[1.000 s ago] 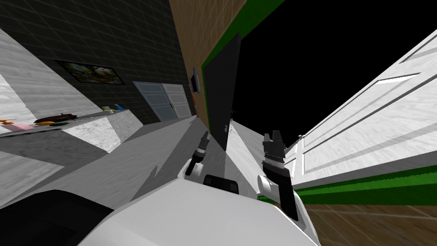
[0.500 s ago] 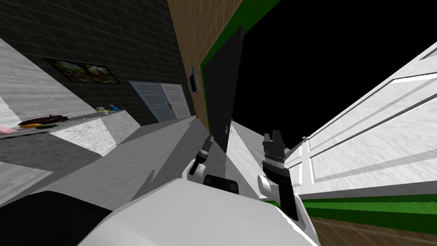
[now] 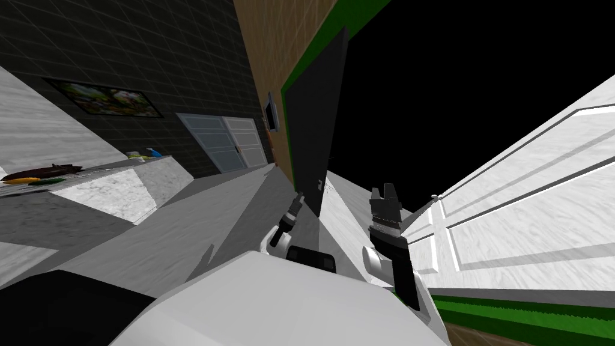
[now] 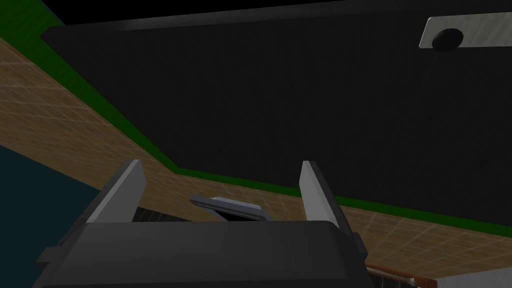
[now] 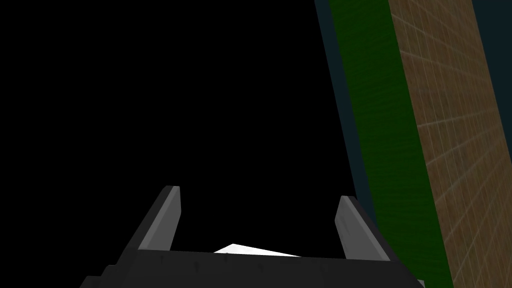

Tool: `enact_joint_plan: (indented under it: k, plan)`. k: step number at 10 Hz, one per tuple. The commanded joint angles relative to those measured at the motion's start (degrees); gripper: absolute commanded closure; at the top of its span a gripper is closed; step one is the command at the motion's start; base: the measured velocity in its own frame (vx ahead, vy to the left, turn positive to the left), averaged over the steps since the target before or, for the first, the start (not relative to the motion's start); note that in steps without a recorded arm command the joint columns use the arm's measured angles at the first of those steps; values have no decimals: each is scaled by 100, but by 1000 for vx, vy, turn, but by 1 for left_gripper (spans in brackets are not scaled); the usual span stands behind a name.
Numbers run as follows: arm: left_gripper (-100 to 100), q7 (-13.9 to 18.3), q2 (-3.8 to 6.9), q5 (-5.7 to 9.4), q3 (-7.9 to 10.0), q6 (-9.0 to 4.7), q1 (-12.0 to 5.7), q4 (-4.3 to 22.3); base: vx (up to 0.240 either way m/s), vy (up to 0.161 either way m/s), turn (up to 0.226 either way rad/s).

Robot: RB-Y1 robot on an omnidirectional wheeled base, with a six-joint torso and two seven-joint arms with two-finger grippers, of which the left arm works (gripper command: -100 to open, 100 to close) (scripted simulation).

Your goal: Push the door open

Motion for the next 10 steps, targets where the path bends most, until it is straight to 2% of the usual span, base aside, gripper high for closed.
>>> enact_joint_plan:
  k: [1,3,4,6,7,10]
  plan:
    - [-100,73,0,-40,-70,-16,-92,231,109,70,-22]
    - [-100,152,-7,-90,-153,-65,-205,523,93,62,-25]
    - [-100,152,-7,-90,-153,-65,-205,541,52,26,-4]
    - [-100,229,-18,-138,-235,-113,-316,845,58,30,-16]
    - [-100,306,-32,-186,-317,-161,-426,1145,123,70,-41]
    - [-100,419,-56,-257,-436,-231,-587,1589,120,78,-21]
